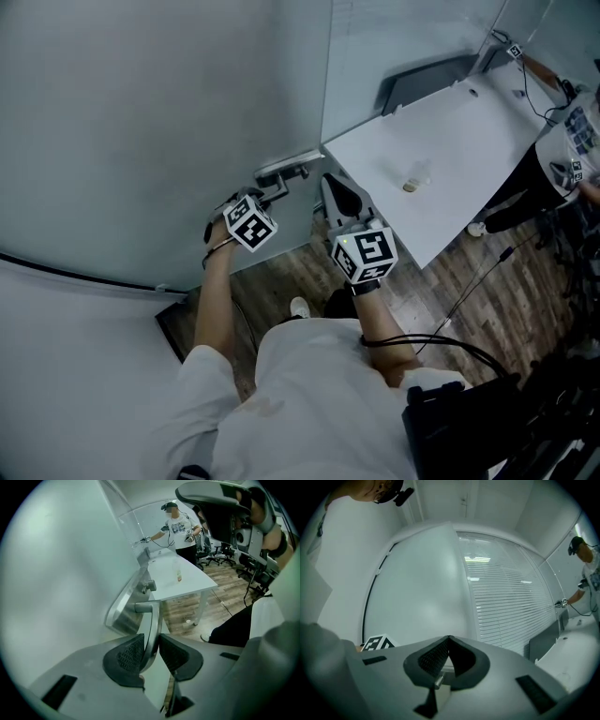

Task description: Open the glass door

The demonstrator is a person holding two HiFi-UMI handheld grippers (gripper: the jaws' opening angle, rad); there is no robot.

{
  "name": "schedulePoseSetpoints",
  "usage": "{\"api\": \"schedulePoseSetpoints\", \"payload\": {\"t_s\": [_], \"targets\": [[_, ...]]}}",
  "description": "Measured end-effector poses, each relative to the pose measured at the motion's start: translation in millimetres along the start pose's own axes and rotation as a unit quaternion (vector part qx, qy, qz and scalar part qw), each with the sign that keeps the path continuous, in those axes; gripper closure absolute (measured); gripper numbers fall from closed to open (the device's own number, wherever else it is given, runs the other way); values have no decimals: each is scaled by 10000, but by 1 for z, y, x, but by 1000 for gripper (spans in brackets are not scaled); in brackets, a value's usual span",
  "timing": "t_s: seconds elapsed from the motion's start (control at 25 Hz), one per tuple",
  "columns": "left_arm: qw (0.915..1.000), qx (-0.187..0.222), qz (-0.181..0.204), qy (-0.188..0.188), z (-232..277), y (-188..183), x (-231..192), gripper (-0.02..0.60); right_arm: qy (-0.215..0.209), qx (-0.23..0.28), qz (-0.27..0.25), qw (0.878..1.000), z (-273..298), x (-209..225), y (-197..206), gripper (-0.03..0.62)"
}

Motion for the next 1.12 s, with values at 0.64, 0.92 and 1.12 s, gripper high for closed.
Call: {"api": "schedulePoseSetpoints", "payload": {"t_s": [0.64, 0.92, 1.12], "targets": [[9968, -493, -366, -504, -32, 14, 83, 467, -201, -120, 144, 9996, -167, 47, 30, 592], [9927, -859, -555, -641, -51, 22, 140, 444, -337, -385, 649, 9966, -256, 78, 80, 592], [9887, -1198, -571, -701, -66, 35, 180, 436, -671, -342, 713, 9946, -283, 71, 78, 592]]}}
Point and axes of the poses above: the fingertips, and each gripper's own axes: z forward along the fingers, x to its right, y out of its underside, the point moved 7 cm from there along -z, backward along the fingers, and after that the axes turned 12 degrees about -x, right-handed, at the moved point
